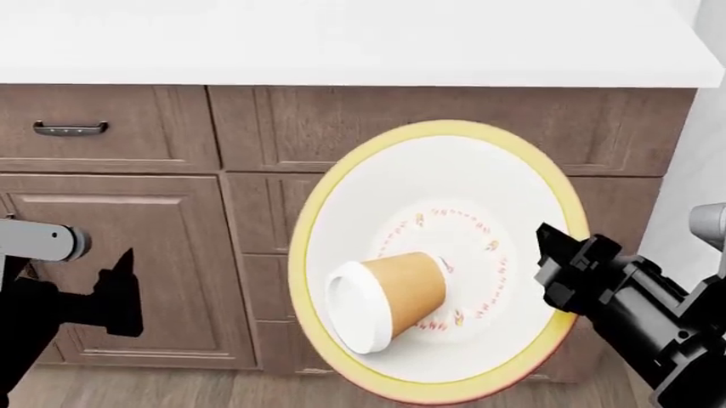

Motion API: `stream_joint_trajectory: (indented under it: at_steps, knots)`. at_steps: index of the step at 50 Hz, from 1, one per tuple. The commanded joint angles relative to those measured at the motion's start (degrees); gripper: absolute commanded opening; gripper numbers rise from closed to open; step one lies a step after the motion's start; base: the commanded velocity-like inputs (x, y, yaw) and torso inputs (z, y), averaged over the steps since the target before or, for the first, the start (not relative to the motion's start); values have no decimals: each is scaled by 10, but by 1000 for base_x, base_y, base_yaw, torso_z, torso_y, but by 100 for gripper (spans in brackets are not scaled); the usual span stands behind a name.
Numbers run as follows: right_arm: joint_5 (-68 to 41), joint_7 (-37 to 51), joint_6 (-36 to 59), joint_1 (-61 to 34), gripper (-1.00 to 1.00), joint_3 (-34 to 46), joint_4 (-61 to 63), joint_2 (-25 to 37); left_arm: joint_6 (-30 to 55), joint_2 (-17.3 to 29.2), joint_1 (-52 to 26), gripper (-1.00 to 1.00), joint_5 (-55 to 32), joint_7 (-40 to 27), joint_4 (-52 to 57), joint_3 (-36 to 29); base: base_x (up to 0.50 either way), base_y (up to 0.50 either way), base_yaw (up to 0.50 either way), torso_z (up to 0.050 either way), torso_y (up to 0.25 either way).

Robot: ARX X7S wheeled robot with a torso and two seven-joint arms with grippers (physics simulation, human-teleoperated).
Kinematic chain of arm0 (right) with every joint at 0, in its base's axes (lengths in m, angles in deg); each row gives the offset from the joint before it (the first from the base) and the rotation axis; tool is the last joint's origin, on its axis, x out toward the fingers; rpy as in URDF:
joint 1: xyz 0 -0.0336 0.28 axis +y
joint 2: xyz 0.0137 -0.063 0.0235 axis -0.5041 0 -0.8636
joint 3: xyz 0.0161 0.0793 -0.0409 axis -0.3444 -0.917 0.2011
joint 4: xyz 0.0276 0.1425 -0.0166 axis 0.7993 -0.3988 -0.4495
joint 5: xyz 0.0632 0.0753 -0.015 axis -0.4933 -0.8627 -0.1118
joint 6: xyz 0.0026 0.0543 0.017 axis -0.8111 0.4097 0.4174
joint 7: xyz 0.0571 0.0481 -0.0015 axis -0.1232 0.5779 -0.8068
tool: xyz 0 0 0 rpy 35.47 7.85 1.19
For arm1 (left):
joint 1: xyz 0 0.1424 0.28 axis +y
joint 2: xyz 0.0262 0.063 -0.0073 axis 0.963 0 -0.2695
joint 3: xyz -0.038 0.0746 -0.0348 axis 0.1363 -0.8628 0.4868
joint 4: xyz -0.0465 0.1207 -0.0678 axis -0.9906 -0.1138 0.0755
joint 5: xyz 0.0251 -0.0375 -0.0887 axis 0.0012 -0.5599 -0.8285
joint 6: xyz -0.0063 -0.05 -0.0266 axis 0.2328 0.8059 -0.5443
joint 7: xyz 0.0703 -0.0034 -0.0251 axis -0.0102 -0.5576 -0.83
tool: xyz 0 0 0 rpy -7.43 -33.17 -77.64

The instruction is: Place the cup inside the bowl on the dining table and move the bowl to any counter.

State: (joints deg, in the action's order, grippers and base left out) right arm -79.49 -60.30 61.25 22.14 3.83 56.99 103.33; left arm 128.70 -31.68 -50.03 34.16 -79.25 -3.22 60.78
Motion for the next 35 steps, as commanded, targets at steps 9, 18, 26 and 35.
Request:
stream_joint_trajectory:
  at_steps: [9,18,26,35]
  knots:
    - [-12,-7,-1,-6,-100,-5,5,-1,-1,2,2,100,-3,-3,3,2,500,16,0,0,1]
    - [-15,-6,3,-8,-100,-4,7,2,1,7,0,100,-7,-1,5,6,479,133,0,1,1]
    - [-19,-4,2,-9,-100,-7,8,4,1,4,-2,100,-6,-3,4,3,442,391,0,0,1]
    - [-17,-9,2,-9,-100,-3,5,2,-1,4,-2,100,-5,-2,0,1,444,390,0,0,2]
